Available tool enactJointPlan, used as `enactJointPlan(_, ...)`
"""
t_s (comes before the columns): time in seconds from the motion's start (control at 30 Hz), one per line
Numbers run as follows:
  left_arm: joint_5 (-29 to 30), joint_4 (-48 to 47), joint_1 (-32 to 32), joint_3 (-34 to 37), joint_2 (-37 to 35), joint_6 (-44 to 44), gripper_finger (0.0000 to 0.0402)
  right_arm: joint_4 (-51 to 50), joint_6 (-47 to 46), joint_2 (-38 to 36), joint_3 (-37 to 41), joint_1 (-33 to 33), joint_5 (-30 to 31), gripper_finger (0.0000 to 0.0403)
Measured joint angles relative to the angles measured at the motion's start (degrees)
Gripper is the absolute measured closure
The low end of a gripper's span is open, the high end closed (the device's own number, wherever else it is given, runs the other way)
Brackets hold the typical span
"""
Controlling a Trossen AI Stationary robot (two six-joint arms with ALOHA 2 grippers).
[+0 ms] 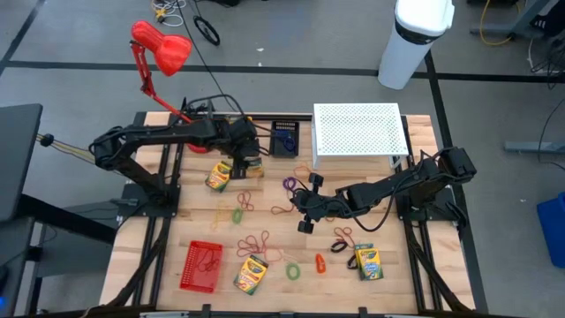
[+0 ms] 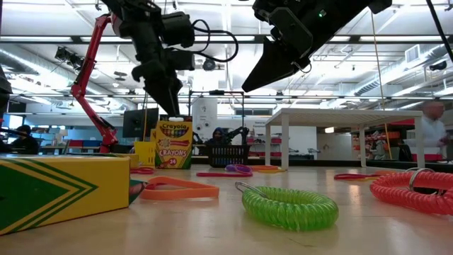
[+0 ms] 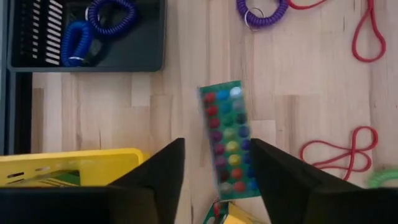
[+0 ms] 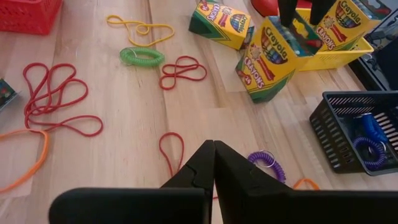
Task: Pick & Place Office Desk Supplies
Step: Put the top right yellow crayon box into the yellow bin
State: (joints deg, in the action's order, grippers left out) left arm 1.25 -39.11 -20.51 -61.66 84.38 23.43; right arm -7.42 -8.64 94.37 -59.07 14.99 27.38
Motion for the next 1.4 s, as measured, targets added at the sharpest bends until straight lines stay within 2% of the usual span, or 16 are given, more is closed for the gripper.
enactJointPlan(0.3,-1.2,-0.15,1.18,-0.55,1.4,-6.01,0.0129,0.0,0.02,0.0,0.0,0.02,0.0,0.0384)
enactJointPlan(0.5,1.28,1.86,1.82,-0.54,6.14,-7.17,0.0117,-0.05,0.02,0.0,0.0,0.0,0.0,0.0384)
enactJointPlan(0.67,1.11,3.2,1.81,-0.54,8.0,-5.74,0.0144,-0.11,0.02,0.0,0.0,0.02,0.0,0.0384)
enactJointPlan(0.93,0.44,3.27,1.81,-0.54,7.98,-3.74,0.0253,-0.15,0.02,0.0,0.0,0.02,0.0,0.0384)
enactJointPlan(1.03,0.21,3.28,1.81,-0.54,7.98,-2.27,0.0282,-0.15,0.02,0.0,0.0,0.01,0.0,0.0384)
enactJointPlan(1.17,0.25,2.0,1.79,-0.52,6.97,-0.54,0.0291,-0.15,0.02,0.0,0.0,0.02,0.0,0.0384)
enactJointPlan(1.4,2.81,-1.61,1.33,-0.48,-0.07,2.83,0.0288,-0.11,0.02,0.0,0.0,0.0,0.0,0.0384)
